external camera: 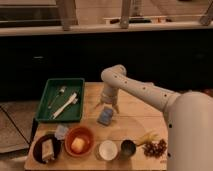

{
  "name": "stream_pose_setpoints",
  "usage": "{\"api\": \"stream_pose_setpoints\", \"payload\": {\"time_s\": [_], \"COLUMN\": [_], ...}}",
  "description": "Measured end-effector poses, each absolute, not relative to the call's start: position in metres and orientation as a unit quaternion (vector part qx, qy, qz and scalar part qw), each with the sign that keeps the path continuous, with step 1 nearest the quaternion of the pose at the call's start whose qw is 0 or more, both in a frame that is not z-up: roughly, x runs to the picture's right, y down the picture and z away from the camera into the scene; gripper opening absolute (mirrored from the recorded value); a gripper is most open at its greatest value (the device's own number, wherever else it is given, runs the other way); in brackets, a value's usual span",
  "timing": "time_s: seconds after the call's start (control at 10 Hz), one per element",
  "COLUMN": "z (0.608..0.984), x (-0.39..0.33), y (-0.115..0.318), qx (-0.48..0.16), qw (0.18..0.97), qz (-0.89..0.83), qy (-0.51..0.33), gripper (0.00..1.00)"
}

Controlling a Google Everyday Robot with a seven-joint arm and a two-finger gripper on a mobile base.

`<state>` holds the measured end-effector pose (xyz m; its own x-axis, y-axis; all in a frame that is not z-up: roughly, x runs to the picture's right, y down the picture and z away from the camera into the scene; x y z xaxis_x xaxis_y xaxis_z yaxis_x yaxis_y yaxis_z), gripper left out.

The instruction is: Place sponge in table surface

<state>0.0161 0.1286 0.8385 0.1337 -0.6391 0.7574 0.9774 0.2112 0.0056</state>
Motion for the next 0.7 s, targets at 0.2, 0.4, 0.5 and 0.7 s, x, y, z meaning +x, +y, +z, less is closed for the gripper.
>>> {"api": "stream_pose_setpoints", "payload": {"time_s": [0.2, 0.4, 0.5, 0.7], "z": [0.8365, 0.8345, 0.8334, 0.8318], "x": [0.0178, 0.0175, 0.0189, 0.0194], "y": [0.1259, 0.1240, 0.1226, 0.1193], "qx": [-0.259, -0.259, -0.259, -0.258], "qw": [0.708, 0.707, 0.707, 0.707], "qz": [-0.572, -0.574, -0.575, -0.577], "qy": [-0.324, -0.322, -0.320, -0.318], "gripper": [0.80, 0.80, 0.80, 0.80]}}
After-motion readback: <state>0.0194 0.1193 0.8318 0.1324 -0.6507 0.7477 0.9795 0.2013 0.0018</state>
